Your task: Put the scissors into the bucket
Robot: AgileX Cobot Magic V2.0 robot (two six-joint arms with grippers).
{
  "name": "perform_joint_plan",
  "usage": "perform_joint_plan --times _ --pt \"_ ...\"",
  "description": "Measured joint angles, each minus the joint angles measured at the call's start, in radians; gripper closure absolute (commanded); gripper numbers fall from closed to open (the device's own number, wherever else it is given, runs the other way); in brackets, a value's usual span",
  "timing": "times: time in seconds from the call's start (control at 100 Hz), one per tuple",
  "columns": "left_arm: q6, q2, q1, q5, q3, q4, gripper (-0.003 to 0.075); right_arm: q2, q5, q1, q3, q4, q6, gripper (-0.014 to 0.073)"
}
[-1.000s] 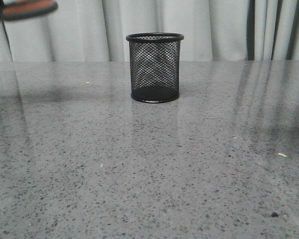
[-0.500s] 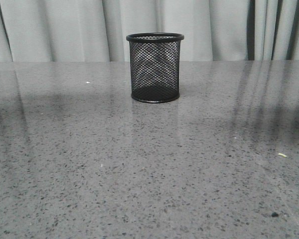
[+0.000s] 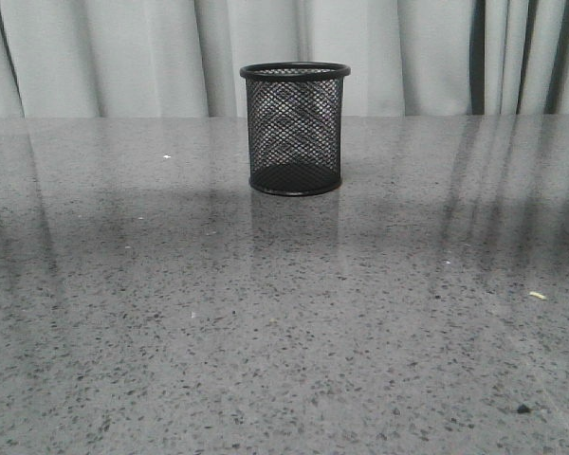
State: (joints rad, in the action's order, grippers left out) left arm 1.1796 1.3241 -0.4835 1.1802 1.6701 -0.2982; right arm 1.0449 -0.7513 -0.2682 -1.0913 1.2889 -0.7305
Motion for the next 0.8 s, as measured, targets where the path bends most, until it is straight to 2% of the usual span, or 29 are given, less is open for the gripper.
perform_joint_plan --times 0.27,0.56,0.8 --pt "-0.066 0.000 -0.130 -0.063 0.000 0.082 0.0739 0.011 -0.037 0.000 -0.046 0.026 -0.002 0.0138" --pt "-0.095 0.047 -0.242 -0.092 0.000 0.124 0.0739 0.104 -0.112 0.000 -0.090 0.043 -0.004 0.0138" --pt "-0.105 0.060 -0.279 -0.159 0.000 0.149 0.0739 0.139 -0.119 0.000 -0.102 0.045 -0.004 0.0138"
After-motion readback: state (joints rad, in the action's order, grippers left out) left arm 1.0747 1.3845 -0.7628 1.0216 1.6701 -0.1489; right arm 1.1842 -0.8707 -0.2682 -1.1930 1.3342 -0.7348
